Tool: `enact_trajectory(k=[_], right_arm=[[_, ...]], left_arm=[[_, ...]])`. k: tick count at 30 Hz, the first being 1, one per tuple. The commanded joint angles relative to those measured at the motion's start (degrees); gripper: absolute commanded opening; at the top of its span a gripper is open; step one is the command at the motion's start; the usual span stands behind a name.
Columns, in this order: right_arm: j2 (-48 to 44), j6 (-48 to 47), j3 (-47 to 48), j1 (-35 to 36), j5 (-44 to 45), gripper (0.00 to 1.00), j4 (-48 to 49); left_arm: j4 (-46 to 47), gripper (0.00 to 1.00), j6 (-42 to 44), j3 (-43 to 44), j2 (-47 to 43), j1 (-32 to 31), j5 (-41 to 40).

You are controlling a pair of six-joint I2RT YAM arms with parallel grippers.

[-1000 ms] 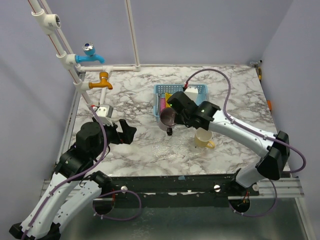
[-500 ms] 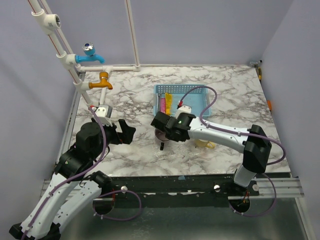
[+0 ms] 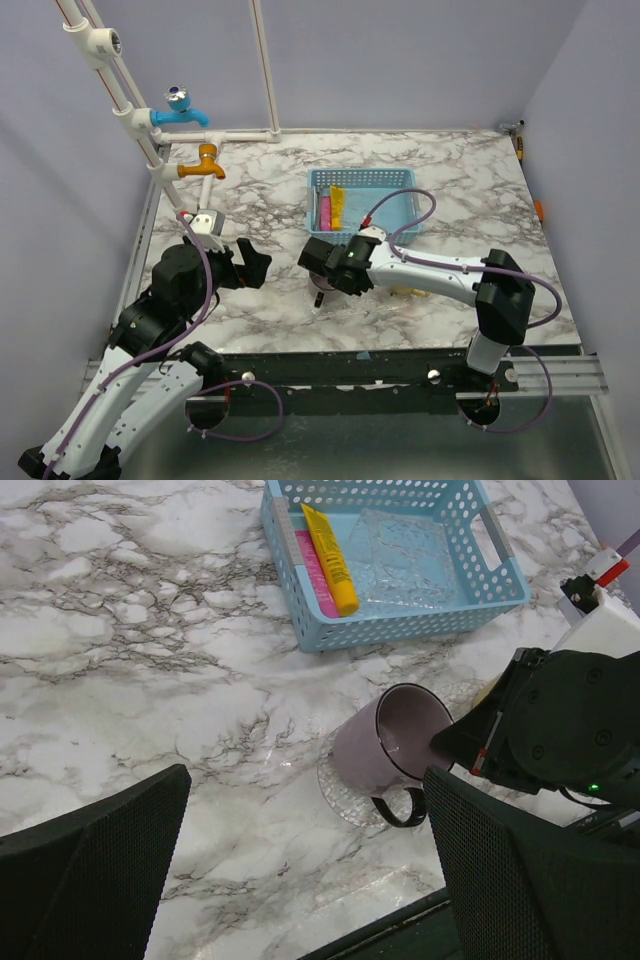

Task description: Prepare toiletry sets of a toothbrush and toothpaste on the tray

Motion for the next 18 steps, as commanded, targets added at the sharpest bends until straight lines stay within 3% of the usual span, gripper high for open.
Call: enact_trajectory(k=[1,18], right_arm=[[1.4,3.1,0.0,1.3,0.3,0.0,2.3],[3.6,4.1,2.8,4.2,1.2,0.01,-1.4]], left_arm=[[-0.9,0.99,-0.1,1.2,0.0,-0.1,-1.2],[-0.9,0.99,-0.2,1.2,0.3,-0.1,-1.0]])
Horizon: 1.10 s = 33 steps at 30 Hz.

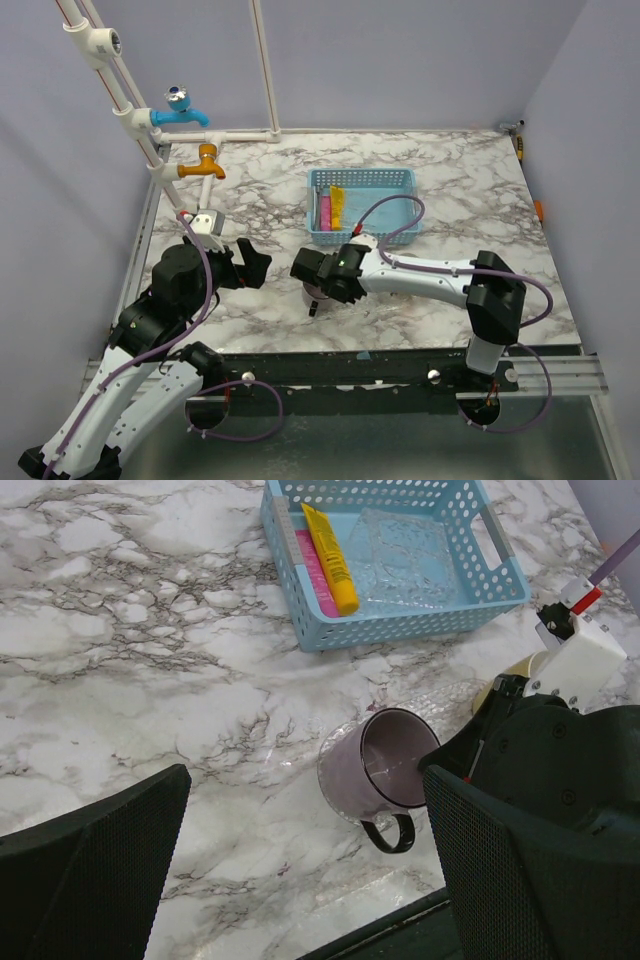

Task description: Prepare toiletry sets of a toothbrush and toothpaste on the tray

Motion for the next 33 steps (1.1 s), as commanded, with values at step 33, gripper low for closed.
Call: enact_trajectory(k=[33], right_arm=[[-14.2,-15.0,-4.6,2.0,7.1,0.36,5.2]], left_arm=[[0.8,0.95,-7.5,-2.2,11.4,-0.1,12.8]])
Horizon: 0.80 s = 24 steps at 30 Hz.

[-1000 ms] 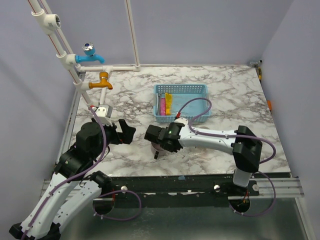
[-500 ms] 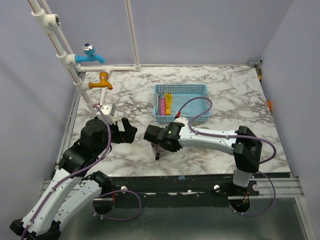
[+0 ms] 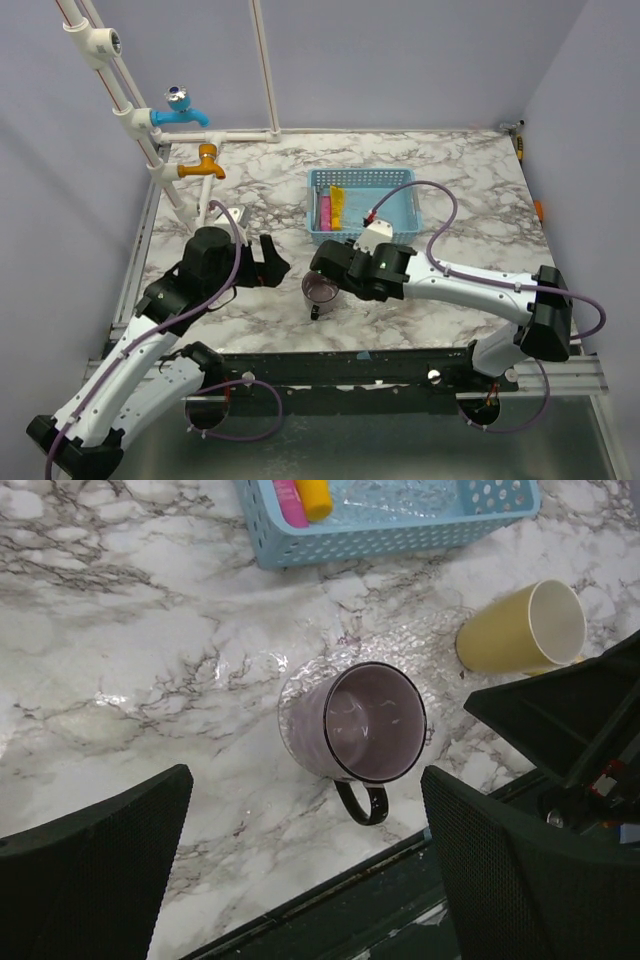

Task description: Prepare toiletry sets of a toothbrush and toothpaste on the tray

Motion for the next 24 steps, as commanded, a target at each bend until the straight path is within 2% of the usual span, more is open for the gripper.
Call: enact_trajectory(k=[1,6,11,17,21,24], right_arm=[[0.2,-7.8,-1.9,0.5,3.0,0.37,1.7],[-0.3,-12.9,-3.5,0.5,5.8,0.37,0.4],[-3.3,-18.7,-7.8,0.5,5.9,0.36,2.8],[-9.0,-24.6,-13.4,0.5,1.4,0.37,9.9],[-11.3,-25.9,-15.1,0.5,-0.3,0.37,11.0],[-12.6,-26.2,-15.5,0.4,-0.7,0.37,10.8]], left_arm=[[0.5,0.93,-3.0,-2.1,2.7,-0.1,5.2],[0.7,0.85,-4.3,-3.3,7.7,-0.2,9.7],[1.0,0.78,-4.9,-2.9,14.4,-1.5,10.1],[1.5,0.72,-5.9,-0.9,20.7,-4.4,8.1],[2.1,0.7,-6.2,0.4,24.6,-5.6,6.9],[2.2,0.65,-6.0,1.8,28.0,-6.2,5.4]])
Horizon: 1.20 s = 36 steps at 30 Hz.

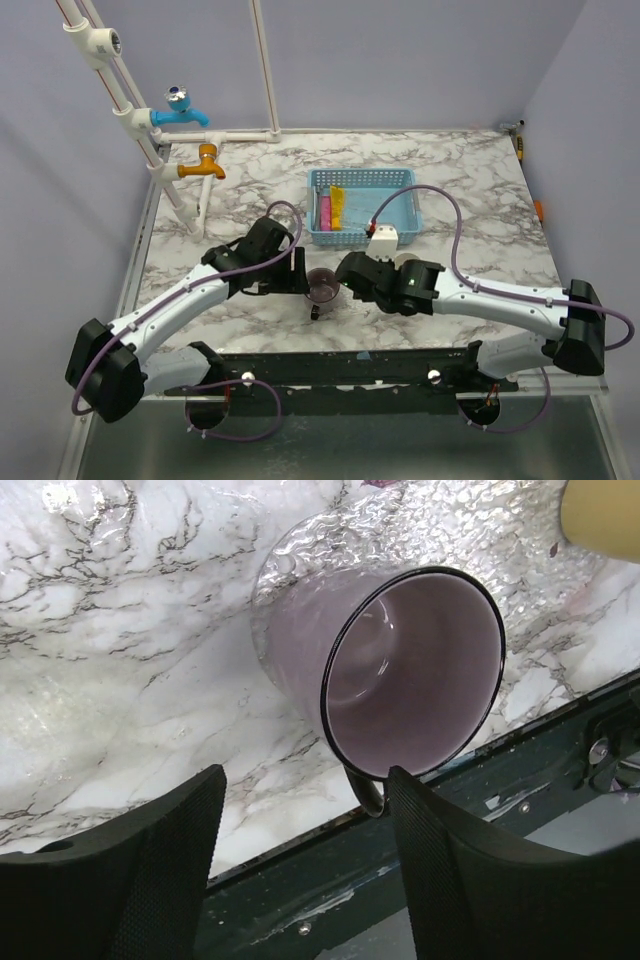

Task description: Prepare toiletry sets of a toothbrush and toothpaste on the tray

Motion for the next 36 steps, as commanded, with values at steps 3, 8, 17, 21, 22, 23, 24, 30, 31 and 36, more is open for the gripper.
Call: enact_trajectory(k=[3,8,17,21,22,23,24,30,31,36], right_arm=[[-3.4,-2.2,-2.1,0.4,-1.9,0.37,2.2],[-6.1,-2.5,-4.1,0.4,-2.6,0.37,2.6],[-8.6,-2.4,-4.8,0.5,-3.3,0.37,2.8],[-8.4,-2.2,-5.0,0.4,-3.8,0.37,2.9],[-8.4,-2.2,-5.0,0.4,-3.8,0.37,2.8],[-8.4,-2.1,-5.1,0.4,-3.9,0.37,2.9],[-8.4,-2.1,-5.1,0.4,-3.9,0.37,2.9],[-8.6,-1.8,-4.9,0.5,-3.6,0.37,2.3],[-8.7,-1.9,-4.9,0.4,-3.6,0.37,2.2],[-9.7,-2.1,-4.8,0.4,-3.4,0.37,1.5]], left_arm=[[0.9,0.61,0.1,4.5,6.7,-1.6,-3.1],[-0.3,0.53,1.1,7.1,11.4,-2.9,-5.0],[-1.9,0.31,2.0,10.1,17.5,-4.8,-7.9],[-2.6,0.19,2.3,11.2,18.5,-5.4,-8.9],[-2.7,0.16,2.4,11.4,18.6,-5.5,-9.2],[-2.8,0.13,2.5,11.6,18.8,-5.5,-9.4],[-3.0,0.1,2.6,11.9,19.0,-5.6,-9.4],[-4.2,0.0,3.6,13.4,18.7,-6.1,-11.4],[-4.5,0.0,4.0,13.8,18.5,-6.2,-11.6],[-7.3,0.0,7.3,17.0,16.7,-7.3,-13.9]])
